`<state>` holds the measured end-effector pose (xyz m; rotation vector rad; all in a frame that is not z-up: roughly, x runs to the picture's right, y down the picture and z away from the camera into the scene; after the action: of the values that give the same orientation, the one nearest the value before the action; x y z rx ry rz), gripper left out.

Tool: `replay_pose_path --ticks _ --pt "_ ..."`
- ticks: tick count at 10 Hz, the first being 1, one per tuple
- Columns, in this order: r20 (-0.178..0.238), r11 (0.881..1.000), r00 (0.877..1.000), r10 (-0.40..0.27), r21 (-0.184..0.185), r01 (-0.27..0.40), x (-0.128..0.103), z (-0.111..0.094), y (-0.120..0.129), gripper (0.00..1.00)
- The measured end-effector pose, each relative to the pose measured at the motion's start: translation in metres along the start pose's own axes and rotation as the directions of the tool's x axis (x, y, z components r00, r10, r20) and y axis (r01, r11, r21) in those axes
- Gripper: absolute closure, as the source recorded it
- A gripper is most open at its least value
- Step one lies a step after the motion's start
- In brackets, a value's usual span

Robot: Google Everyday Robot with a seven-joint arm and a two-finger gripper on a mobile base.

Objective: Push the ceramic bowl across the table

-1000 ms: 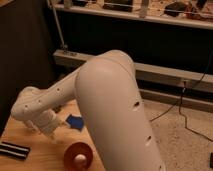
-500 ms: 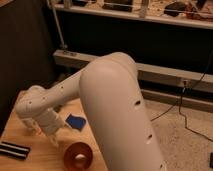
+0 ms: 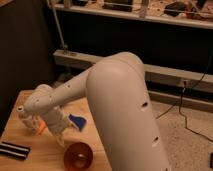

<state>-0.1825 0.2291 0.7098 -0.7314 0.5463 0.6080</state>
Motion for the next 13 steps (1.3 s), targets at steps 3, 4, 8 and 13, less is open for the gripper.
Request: replay_pose_path --ticks 3,4,8,13 --pt "-0.011 0.996 0.996 0.086 -0.024 -0.086 0.015 0.007 -0.011 0.35" --pt "-0.015 0.993 0.994 0.111 -0.031 -0.111 0.021 0.010 -0.013 0.35" --pt "-0.042 0.977 0.978 0.205 -0.053 -0.208 0.047 0.020 -0.025 0.35" --pt "-0.073 0.968 0.968 0.242 -0.052 -0.246 0.058 0.033 -0.035 0.35"
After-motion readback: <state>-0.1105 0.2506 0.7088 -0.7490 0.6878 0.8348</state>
